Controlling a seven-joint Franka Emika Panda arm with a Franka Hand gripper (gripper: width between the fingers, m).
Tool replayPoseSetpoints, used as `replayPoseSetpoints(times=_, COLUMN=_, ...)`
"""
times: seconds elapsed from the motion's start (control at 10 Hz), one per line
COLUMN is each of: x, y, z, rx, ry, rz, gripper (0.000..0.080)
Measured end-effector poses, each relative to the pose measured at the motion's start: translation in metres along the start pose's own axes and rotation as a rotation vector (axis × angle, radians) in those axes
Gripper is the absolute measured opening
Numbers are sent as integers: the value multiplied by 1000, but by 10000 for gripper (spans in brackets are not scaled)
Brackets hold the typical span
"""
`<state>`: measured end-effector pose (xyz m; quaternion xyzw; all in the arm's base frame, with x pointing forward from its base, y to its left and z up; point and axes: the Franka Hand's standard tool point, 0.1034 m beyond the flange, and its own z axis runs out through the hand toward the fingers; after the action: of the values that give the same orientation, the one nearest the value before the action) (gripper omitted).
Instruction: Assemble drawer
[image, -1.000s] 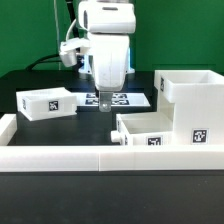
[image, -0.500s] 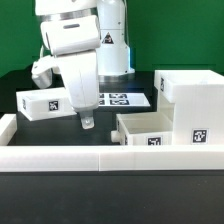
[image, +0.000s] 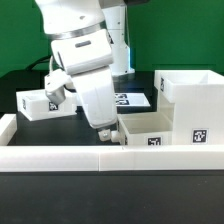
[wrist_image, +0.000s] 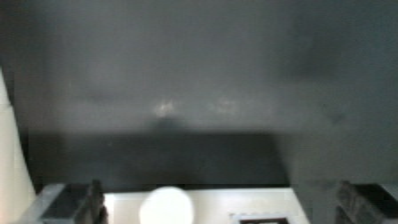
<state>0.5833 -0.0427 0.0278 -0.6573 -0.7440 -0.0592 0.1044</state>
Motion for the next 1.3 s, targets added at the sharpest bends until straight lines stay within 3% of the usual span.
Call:
replayPoseSetpoints(times=0.1, x=8, y=1, z=4, rx=2, ry=6, rz=-4, gripper=649)
replayPoseSetpoints(times=0.6, x=5, y=0, z=5, rx=4, ry=7, rz=2, gripper=649)
replayPoseSetpoints(times=0.9, x=10, y=4, z=14, rx=13, ry=22, rz=5, gripper=649)
replayPoseSetpoints(times=1.3, x=15, y=7, z=21, rx=-1, ry=20, rz=21, gripper=649)
